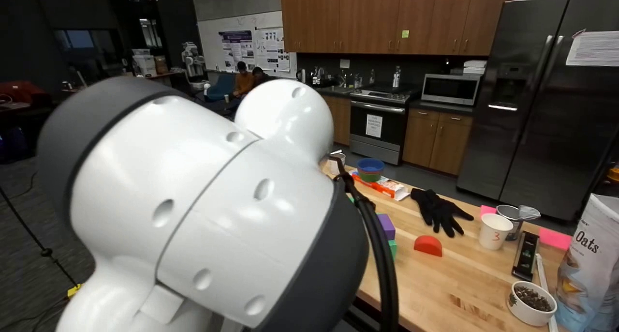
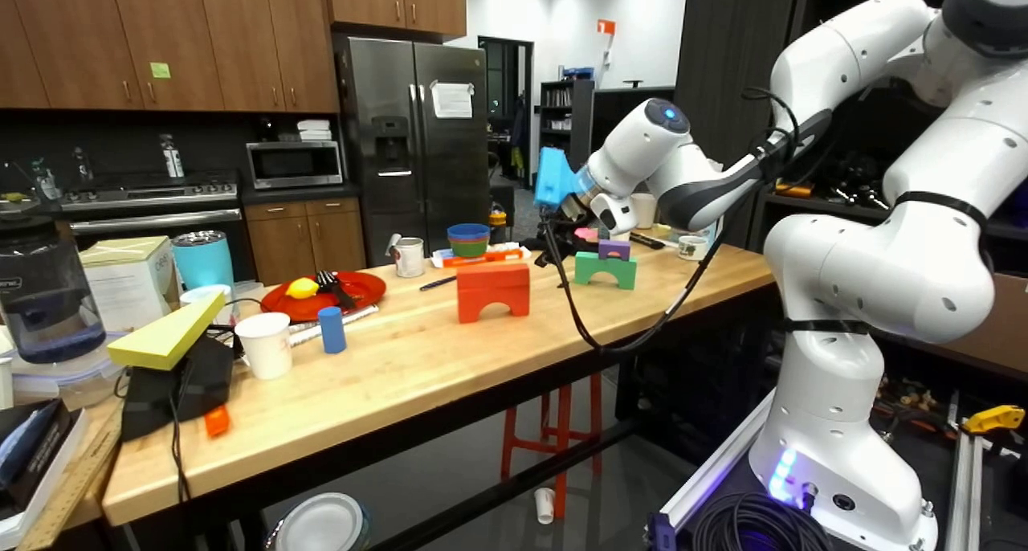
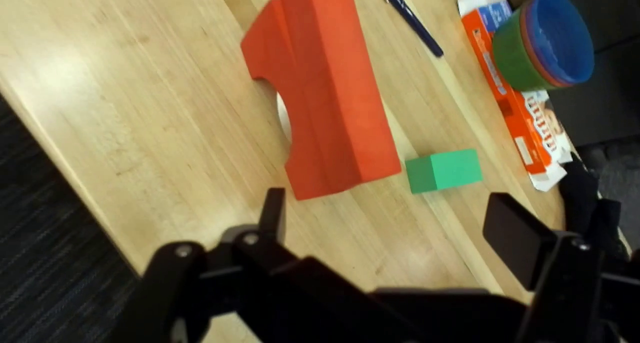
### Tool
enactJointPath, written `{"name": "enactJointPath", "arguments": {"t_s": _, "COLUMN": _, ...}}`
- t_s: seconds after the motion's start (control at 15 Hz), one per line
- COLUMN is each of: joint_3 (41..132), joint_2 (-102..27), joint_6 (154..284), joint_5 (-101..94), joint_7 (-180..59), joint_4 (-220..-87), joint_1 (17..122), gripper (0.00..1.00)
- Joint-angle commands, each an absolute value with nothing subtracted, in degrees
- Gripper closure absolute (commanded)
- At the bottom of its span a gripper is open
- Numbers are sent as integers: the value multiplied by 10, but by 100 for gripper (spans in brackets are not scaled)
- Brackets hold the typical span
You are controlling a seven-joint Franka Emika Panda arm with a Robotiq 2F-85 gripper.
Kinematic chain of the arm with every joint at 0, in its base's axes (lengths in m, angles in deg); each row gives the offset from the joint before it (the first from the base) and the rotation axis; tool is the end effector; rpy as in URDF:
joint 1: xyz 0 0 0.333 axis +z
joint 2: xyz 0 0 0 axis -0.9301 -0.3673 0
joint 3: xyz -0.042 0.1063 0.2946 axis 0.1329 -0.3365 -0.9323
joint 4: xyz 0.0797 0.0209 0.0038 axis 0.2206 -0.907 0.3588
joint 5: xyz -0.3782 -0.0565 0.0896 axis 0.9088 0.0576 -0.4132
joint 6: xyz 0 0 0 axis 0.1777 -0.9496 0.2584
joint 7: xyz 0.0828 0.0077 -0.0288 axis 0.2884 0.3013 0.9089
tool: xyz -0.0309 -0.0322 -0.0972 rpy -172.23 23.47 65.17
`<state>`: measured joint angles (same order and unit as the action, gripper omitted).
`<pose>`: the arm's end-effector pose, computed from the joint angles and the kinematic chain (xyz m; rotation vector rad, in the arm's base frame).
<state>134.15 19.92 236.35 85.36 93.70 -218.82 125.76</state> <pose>0.3646 0.0875 0.3899 -0.9836 2.1772 -0.3435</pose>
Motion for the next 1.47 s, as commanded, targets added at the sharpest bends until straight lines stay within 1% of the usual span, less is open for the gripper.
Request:
{"name": "enactJointPath", "arguments": {"t_s": 0.0, "joint_3": 1298, "joint_2": 130, "joint_6": 2511, "joint_5": 847, "joint_7": 937, "joint_4": -2184, "joint_1": 1169, "gripper": 0}}
{"name": "enactJointPath", "arguments": {"t_s": 0.33, "joint_3": 1211, "joint_2": 27, "joint_6": 2673, "joint_5": 815, "joint_7": 932, "joint_4": -2176, "joint_1": 1040, "gripper": 0}}
{"name": "enactJointPath", "arguments": {"t_s": 0.4, "joint_3": 1272, "joint_2": 51, "joint_6": 2649, "joint_5": 833, "joint_7": 936, "joint_4": -2175, "joint_1": 1104, "gripper": 0}}
{"name": "enactJointPath", "arguments": {"t_s": 0.6, "joint_3": 1275, "joint_2": 11, "joint_6": 2687, "joint_5": 830, "joint_7": 936, "joint_4": -2167, "joint_1": 1102, "gripper": 0}}
{"name": "enactJointPath", "arguments": {"t_s": 0.8, "joint_3": 1278, "joint_2": -9, "joint_6": 2670, "joint_5": 819, "joint_7": 936, "joint_4": -2165, "joint_1": 1110, "gripper": 0}}
{"name": "enactJointPath", "arguments": {"t_s": 0.87, "joint_3": 1271, "joint_2": 13, "joint_6": 2664, "joint_5": 826, "joint_7": 936, "joint_4": -2177, "joint_1": 1101, "gripper": 0}}
{"name": "enactJointPath", "arguments": {"t_s": 1.13, "joint_3": 1272, "joint_2": -4, "joint_6": 2664, "joint_5": 823, "joint_7": 936, "joint_4": -2173, "joint_1": 1104, "gripper": 0}}
{"name": "enactJointPath", "arguments": {"t_s": 1.33, "joint_3": 1255, "joint_2": 12, "joint_6": 2613, "joint_5": 843, "joint_7": 936, "joint_4": -2165, "joint_1": 1090, "gripper": 0}}
{"name": "enactJointPath", "arguments": {"t_s": 1.4, "joint_3": 1163, "joint_2": -26, "joint_6": 2651, "joint_5": 834, "joint_7": 929, "joint_4": -2160, "joint_1": 990, "gripper": 0}}
